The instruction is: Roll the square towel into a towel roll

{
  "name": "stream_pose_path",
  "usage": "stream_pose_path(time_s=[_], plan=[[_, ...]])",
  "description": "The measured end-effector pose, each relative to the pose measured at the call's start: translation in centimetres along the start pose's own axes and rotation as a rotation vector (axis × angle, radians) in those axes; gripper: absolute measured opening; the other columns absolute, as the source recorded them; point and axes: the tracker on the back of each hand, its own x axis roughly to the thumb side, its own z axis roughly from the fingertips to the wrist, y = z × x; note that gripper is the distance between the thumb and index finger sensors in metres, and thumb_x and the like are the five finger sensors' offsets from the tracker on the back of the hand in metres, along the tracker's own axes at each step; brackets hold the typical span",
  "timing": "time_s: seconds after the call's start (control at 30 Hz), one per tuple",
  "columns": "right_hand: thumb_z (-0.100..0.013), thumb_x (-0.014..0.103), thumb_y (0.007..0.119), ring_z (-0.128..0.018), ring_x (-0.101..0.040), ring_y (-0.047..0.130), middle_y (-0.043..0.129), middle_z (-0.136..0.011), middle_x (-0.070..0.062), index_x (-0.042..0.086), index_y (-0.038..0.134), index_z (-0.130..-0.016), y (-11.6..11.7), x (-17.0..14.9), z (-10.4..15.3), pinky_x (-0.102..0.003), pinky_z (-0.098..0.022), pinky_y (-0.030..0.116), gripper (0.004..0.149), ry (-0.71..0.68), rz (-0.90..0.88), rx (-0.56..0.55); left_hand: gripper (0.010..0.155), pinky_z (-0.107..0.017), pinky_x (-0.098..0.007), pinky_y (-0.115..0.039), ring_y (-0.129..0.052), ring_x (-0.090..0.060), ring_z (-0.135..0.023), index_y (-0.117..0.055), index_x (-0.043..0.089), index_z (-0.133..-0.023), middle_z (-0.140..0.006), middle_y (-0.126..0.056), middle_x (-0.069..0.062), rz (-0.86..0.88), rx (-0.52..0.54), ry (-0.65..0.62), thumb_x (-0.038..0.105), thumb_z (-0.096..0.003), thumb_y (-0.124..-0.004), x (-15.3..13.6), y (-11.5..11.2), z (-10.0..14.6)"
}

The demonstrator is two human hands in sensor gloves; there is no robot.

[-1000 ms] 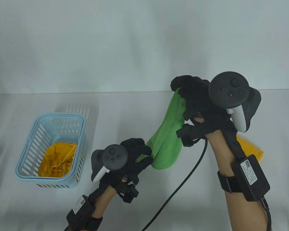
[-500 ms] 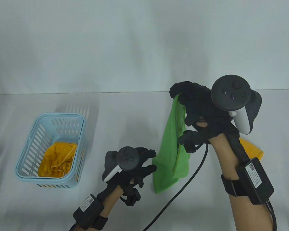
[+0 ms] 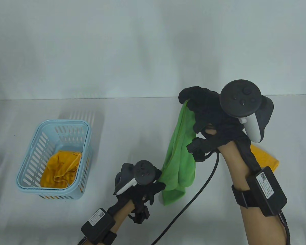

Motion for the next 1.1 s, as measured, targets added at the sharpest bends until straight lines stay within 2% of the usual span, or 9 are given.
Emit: stream_pose_path(time_s=[0.07,0.33,0.5,0.77,1.0,1.1], plan=[[-0.034,0.029,0.079,-0.064,-0.026,0.096,0.099,-0.066,0.006,0.041,0.089,-0.067,-0.4,-0.4,-0.1,-0.055,-0.058,0.072,0.037,0.011,-0.007,-0.011,0.042,-0.069,-0.056,-0.068,-0.082,-0.032,-0.094,-0.083,0.032,-0.079,-0.094,-0.080,0.004,0.021,0.035,0.030,0.042,-0.0381,-0.084,-0.6,1.2,0.1],[-0.034,0.029,0.080,-0.064,-0.026,0.096,0.099,-0.066,0.006,0.041,0.089,-0.068,-3.0,-3.6,0.0,-0.054,-0.058,0.072,0.037,0.089,-0.026,-0.073,0.042,-0.068,-0.056,-0.069,-0.084,-0.032,-0.092,-0.084,0.031,-0.079,-0.093,-0.082,0.004,-0.001,0.214,0.233,0.041,-0.0385,-0.084,-4.6,9.3,0.7],[-0.034,0.029,0.080,-0.064,-0.026,0.096,0.099,-0.066,0.006,0.040,0.089,-0.068,-3.9,-6.0,0.3,-0.054,-0.058,0.072,0.037,0.131,-0.034,-0.085,0.042,-0.068,-0.056,-0.069,-0.084,-0.032,-0.092,-0.084,0.031,-0.079,-0.093,-0.082,0.004,-0.006,0.288,0.289,0.042,-0.0384,-0.084,-6.2,13.6,1.9],[-0.034,0.029,0.080,-0.064,-0.026,0.096,0.099,-0.066,0.005,0.039,0.089,-0.069,-4.9,-9.8,1.3,-0.055,-0.058,0.072,0.037,0.182,-0.011,-0.086,0.042,-0.069,-0.057,-0.068,-0.083,-0.031,-0.093,-0.084,0.033,-0.080,-0.094,-0.081,0.006,0.058,0.396,0.269,0.042,-0.0385,-0.084,-7.3,19.4,4.6],[-0.035,0.030,0.081,-0.066,-0.027,0.096,0.099,-0.069,0.005,0.038,0.088,-0.071,-5.8,-11.9,3.4,-0.055,-0.058,0.072,0.037,0.197,-0.013,-0.063,0.042,-0.069,-0.057,-0.069,-0.085,-0.030,-0.092,-0.084,0.033,-0.080,-0.094,-0.082,0.006,0.184,0.444,0.181,0.042,-0.0387,-0.084,-6.7,22.7,7.1],[-0.036,0.030,0.081,-0.066,-0.028,0.096,0.099,-0.069,0.004,0.038,0.088,-0.072,-6.6,-11.9,4.3,-0.055,-0.058,0.072,0.037,0.188,-0.032,-0.060,0.042,-0.069,-0.056,-0.070,-0.090,-0.028,-0.088,-0.084,0.035,-0.081,-0.090,-0.087,0.006,0.234,0.467,0.131,0.041,-0.0394,-0.084,-6.1,23.7,8.1]])
